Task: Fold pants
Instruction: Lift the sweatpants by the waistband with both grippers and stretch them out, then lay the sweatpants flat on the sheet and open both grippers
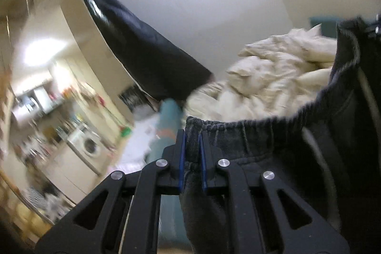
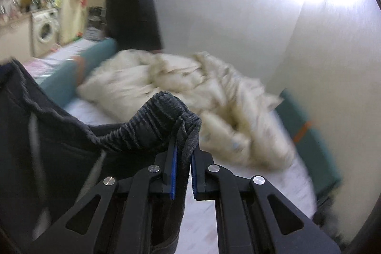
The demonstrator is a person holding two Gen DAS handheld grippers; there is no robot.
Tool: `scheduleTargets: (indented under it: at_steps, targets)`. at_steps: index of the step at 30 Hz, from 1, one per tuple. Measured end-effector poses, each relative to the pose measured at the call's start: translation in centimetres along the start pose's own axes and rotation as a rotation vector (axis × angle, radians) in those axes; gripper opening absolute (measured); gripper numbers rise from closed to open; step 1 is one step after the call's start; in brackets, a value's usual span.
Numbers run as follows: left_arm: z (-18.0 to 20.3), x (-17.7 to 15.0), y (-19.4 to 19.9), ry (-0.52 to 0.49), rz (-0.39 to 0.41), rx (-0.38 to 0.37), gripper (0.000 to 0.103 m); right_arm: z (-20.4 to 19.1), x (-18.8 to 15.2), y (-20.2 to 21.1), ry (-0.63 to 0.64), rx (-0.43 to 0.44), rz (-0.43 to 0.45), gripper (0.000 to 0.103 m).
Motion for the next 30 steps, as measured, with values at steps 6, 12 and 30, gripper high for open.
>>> scheduleTargets:
  at_steps: [6,12,30]
  targets:
    - [5.0,3.9,-10.6,-0.032,-0.025,0.046,0.009,2.7,4.6,-11.1,0.004,-0.138,0.008,0.009]
    - [11.6,-2.1,-18.8,-0.099,-0.155,0.095,0.015,2.2,-0.2,-21.7,-0.025,-0.095,-0.148,0.01]
    - [14.2,-19.3,-12.7,0.059,-0.534,-0.187,0.08,-1.6,-17.2,-20.9,-0.115,0.108,-0.381,0.08]
Point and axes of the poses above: each gripper's, at about its wrist camera, not at the fingertips, and y roughly against the way its jaws point, z to its right, x to its top, the point moved 9 cm from there along -y, roughly the way its jaws point, and after that the axes turned 10 degrees about x, right-handed, at the moved point
